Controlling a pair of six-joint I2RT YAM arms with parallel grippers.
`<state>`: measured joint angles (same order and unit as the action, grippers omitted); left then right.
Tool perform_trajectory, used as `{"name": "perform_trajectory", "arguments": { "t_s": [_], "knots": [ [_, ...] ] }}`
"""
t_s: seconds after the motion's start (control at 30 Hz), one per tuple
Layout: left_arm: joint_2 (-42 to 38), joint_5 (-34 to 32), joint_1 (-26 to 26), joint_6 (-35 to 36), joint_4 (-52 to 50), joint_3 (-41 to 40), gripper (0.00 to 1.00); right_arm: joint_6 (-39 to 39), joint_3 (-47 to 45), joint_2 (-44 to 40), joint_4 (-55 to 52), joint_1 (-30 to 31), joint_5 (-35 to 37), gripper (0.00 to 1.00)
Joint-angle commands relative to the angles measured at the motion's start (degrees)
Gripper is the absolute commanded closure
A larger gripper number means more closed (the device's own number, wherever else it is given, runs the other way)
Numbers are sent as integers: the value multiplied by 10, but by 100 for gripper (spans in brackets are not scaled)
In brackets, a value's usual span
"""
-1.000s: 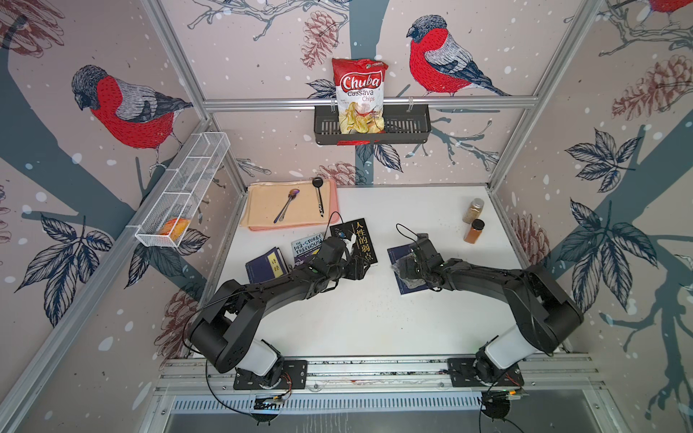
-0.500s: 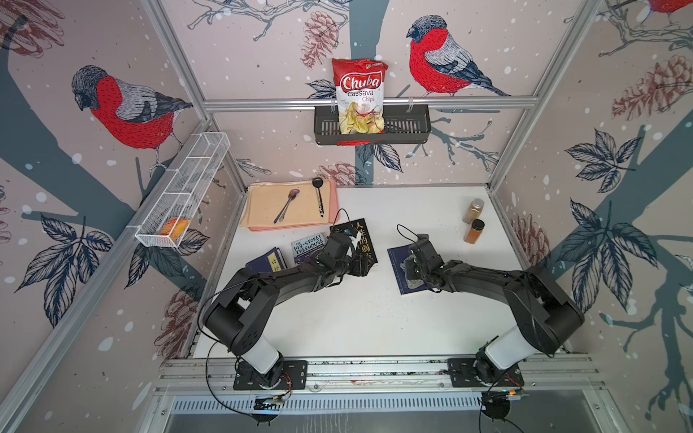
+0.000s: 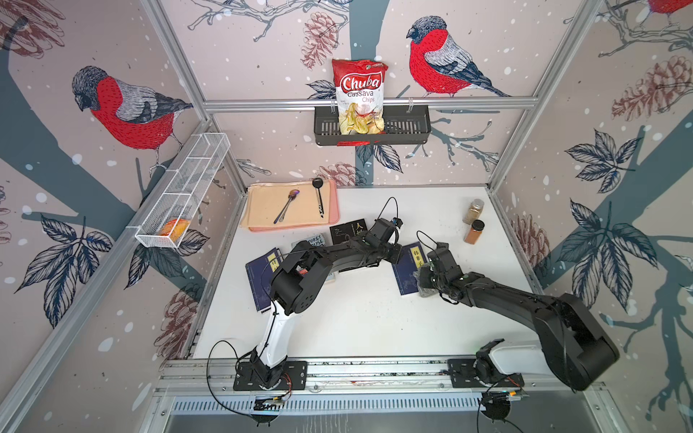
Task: Wipe the cover of the book
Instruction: Wipe the dirt from the cover of the book.
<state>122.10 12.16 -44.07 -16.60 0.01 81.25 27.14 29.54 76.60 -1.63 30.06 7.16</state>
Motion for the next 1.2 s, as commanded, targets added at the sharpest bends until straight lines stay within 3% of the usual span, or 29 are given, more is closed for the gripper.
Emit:
{"name": "perform_trajectory", "arguments": {
  "t_s": [0.0,0.27,0.43,0.57,0.7,0.8,1.0,1.17],
  "knots": [
    [13,-17,0,-8,-37,8,78,14,-20,-14,40,-13,-52,100],
    [44,5,-1,3,-44,20,87,17,-17,5,46,-19,-61,100],
    [56,13,-1,4,-44,10,92,-3,58,102,62,-57,-91,100],
    [47,15,0,-1,-24,-17,97,-18,144,197,46,-60,-82,100],
    [47,14,1,-3,-18,-31,100,-12,166,241,45,-55,-89,100],
    [44,31,7,-6,-9,-44,100,1,114,194,50,-33,-74,100],
    [19,39,16,-11,11,-81,100,76,-53,11,50,28,-42,100],
    [17,41,20,-9,12,-82,100,76,-56,5,76,4,-24,100]
  ]
}}
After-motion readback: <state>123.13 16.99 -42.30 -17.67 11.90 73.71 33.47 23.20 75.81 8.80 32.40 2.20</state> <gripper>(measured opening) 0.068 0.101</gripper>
